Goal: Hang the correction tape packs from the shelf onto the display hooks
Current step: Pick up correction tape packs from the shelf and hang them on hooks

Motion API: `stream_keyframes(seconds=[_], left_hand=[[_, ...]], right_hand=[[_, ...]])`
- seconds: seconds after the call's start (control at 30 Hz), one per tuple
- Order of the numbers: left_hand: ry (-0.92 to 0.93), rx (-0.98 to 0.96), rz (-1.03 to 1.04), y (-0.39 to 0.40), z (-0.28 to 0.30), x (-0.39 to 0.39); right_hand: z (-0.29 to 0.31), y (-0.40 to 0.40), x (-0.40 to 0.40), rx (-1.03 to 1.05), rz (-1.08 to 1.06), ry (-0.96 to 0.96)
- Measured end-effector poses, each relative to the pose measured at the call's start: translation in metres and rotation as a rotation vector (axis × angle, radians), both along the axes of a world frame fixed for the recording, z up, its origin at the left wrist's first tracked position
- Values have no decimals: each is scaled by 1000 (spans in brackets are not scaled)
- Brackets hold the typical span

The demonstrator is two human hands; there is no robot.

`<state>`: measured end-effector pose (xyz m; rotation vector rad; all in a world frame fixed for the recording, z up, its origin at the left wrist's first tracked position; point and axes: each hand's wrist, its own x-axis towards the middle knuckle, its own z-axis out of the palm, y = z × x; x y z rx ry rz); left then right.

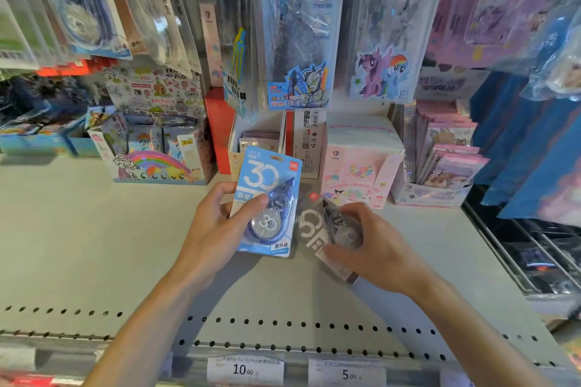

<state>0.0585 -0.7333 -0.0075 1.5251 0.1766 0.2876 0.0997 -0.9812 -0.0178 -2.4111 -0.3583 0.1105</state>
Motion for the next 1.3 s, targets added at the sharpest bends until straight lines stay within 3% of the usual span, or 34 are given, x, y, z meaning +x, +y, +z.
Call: stream_keyframes(seconds=[0.2,0.5,0.83,1.03,1.3], left_hand=[[-74,-77,22,-7,4,2],[-72,-84,-61,-35,3,3],[-14,-37,-200,-63,-8,-7],[-28,-27,-167,-51,-7,-15],[-78,-46,-95,5,5,-29]], right_hand=[[9,-19,1,390,-51,18],[14,-18,-9,754,-49,59],[3,-8,-21,874,-35,47],[3,-7,-25,918,-4,195],[5,24,-31,1097,-59,180]])
